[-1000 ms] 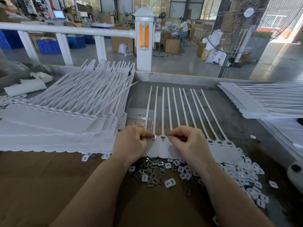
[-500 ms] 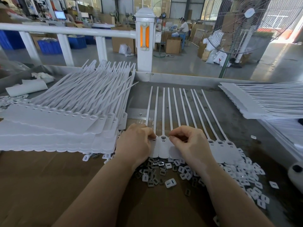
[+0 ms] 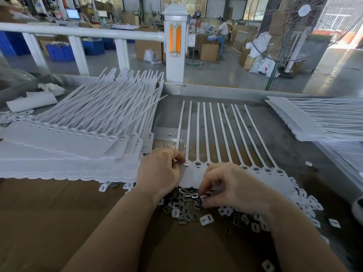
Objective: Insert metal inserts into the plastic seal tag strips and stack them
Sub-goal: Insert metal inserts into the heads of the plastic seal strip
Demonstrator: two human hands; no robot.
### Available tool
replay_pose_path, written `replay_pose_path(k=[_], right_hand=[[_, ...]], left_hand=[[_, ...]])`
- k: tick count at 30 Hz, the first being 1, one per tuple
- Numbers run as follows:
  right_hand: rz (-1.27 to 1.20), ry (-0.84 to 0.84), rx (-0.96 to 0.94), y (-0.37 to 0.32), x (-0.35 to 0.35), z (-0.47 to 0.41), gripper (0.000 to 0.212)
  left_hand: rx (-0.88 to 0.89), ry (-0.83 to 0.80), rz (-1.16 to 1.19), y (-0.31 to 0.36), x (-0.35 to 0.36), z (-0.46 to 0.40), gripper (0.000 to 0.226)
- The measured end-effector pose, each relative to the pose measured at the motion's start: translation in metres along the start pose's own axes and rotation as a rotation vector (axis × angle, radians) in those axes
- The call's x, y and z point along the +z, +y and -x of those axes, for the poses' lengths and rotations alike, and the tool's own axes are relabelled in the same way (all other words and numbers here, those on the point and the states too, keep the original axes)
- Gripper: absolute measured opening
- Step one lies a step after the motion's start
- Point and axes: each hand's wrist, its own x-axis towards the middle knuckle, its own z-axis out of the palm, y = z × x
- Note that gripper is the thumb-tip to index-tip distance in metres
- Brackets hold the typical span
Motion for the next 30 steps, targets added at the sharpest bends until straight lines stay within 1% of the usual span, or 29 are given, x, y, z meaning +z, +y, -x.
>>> replay_pose_path(k=[3, 8, 10, 13, 16, 21, 25, 30], right_hand=[[0.073, -0.029, 0.006, 0.0005, 0.0010, 0.0005, 0.020], [0.046, -0.003, -0.009, -0.0011, 0.0014, -0.0001, 0.021], [0.036, 0.017, 0.001, -0.0013, 0.0018, 0.0000, 0.018], [-0.054, 0.153, 0.014, -0.0006, 0.0032, -0.0017, 0.010], [-0.198, 0.327, 0.043, 0.0003, 0.0043, -0.0028, 0.011], [-0.410, 0.538, 0.102, 0.0045, 0.0051, -0.0040, 0.013], [-0.496, 0.604, 0.130, 0.0075, 0.0060, -0.0055, 0.021], [-0.477, 0.640, 0.117, 0.0076, 0.0070, -0.0060, 0.021]], left_hand=[[0.006, -0.001, -0.003, 0.0000, -0.0002, 0.0000, 0.021], [0.008, -0.008, 0.009, -0.0004, -0.0006, 0.0006, 0.022], [0.012, -0.015, 0.025, -0.0005, -0.0005, 0.0006, 0.021], [0.027, -0.035, 0.056, -0.0006, 0.0001, 0.0006, 0.020], [0.037, -0.022, 0.067, 0.0010, 0.0002, 0.0006, 0.018], [0.055, -0.046, 0.100, 0.0042, -0.0006, 0.0015, 0.018], [0.081, -0.060, 0.150, 0.0071, -0.0024, 0.0023, 0.018], [0.108, -0.088, 0.157, 0.0079, -0.0036, 0.0029, 0.019]])
